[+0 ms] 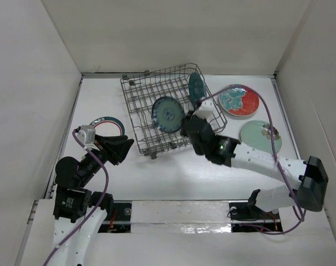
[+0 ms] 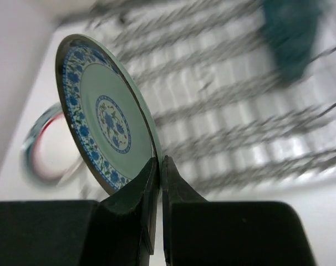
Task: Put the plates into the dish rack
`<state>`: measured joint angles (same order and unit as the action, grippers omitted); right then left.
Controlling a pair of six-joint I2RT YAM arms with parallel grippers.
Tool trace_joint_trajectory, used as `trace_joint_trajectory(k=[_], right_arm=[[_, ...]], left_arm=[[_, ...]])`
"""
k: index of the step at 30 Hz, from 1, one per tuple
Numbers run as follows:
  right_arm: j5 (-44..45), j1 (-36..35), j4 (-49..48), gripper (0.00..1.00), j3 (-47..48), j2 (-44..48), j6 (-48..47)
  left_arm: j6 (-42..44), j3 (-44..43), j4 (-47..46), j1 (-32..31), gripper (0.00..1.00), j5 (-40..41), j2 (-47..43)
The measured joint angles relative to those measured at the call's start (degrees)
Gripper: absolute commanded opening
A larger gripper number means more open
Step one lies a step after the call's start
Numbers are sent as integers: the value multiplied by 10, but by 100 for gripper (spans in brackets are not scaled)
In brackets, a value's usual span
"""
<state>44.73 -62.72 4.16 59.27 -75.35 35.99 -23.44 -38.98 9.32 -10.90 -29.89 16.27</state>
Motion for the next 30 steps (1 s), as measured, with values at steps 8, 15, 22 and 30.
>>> trace_joint_trajectory(k=[8,15,22,30], right_arm=[[116,161,73,0,276,-207,-213],[150,193,105,0,380,-340,-323],[151,206,108,0,413,-403,-386],[141,212,109,0,445,-463,-397]], left_arm=[[0,0,1,0,35,0,-2],[-5,0,7,0,69,0,-5],[-16,0,20,0,68,0,-4],[-47,0,40,0,64,0,9]])
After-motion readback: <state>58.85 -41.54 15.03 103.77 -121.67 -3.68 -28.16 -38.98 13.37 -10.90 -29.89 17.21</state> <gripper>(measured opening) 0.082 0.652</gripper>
